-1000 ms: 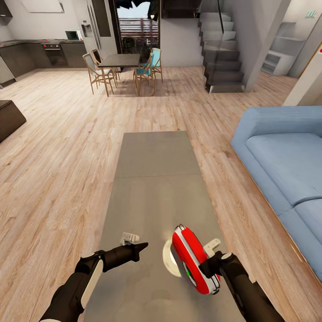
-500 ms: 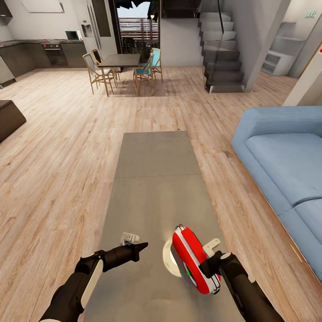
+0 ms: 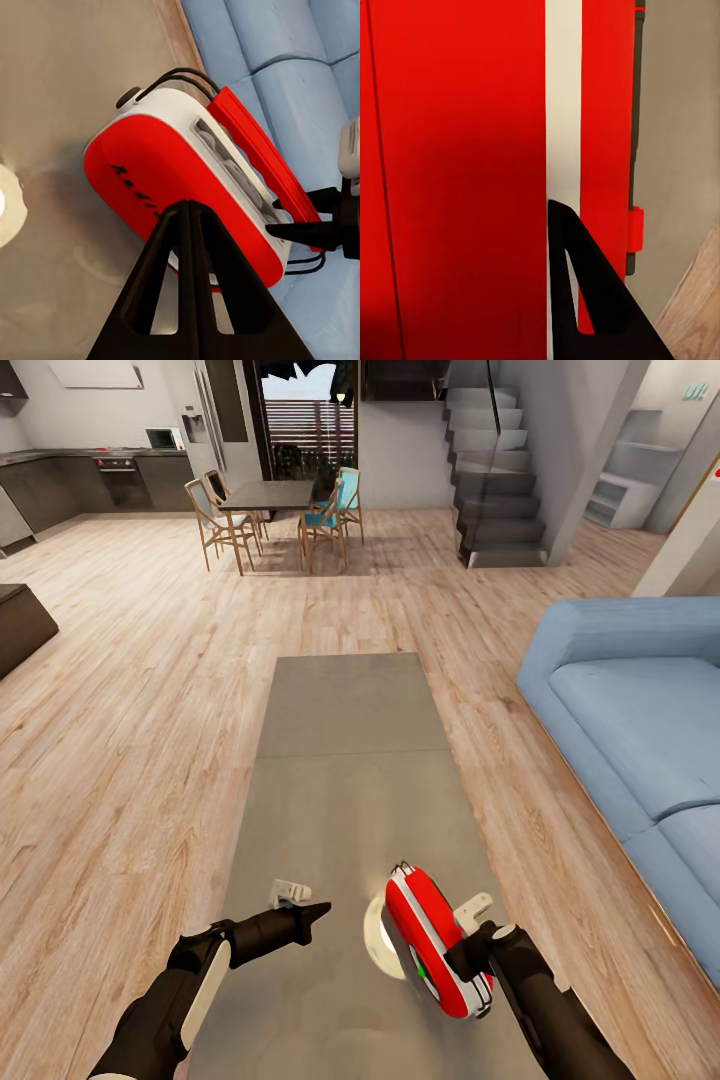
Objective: Turn on the radio receiver that's on the table in the living room.
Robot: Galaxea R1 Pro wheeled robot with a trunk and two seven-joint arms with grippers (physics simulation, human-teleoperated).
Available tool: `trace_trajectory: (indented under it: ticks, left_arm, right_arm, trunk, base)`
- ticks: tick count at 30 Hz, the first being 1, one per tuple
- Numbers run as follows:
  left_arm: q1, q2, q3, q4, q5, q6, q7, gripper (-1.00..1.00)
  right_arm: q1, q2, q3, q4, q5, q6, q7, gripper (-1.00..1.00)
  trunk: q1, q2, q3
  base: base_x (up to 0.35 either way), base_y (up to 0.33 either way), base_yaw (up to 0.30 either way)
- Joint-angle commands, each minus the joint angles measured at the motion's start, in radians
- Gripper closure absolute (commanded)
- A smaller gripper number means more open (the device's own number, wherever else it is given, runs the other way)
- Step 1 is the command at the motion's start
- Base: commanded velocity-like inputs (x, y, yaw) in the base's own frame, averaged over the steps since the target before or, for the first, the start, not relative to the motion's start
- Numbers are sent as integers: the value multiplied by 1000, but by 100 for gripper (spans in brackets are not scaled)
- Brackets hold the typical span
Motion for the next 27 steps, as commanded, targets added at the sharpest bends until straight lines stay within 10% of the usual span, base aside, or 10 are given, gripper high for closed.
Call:
trace_trajectory:
  ticks: [1,19,20,27]
  left_arm:
    - [0,0,0,0,0,0,0,100]
    - [0,0,0,-1,0,0,0,100]
    - [0,0,0,-1,0,0,0,100]
    - [0,0,0,-1,0,0,0,100]
  right_arm:
    - [0,0,-3,44,58,-8,-17,100]
    - [0,1,-7,45,56,-25,-17,100]
    - [0,1,-7,45,56,-26,-17,-100]
    - [0,1,-6,47,56,-26,-17,-100]
  trunk:
    - [0,0,0]
    - [0,0,0]
    - [0,0,0]
    - [0,0,0]
  base:
    - [0,0,0]
    - [0,0,0]
    - [0,0,0]
    - [0,0,0]
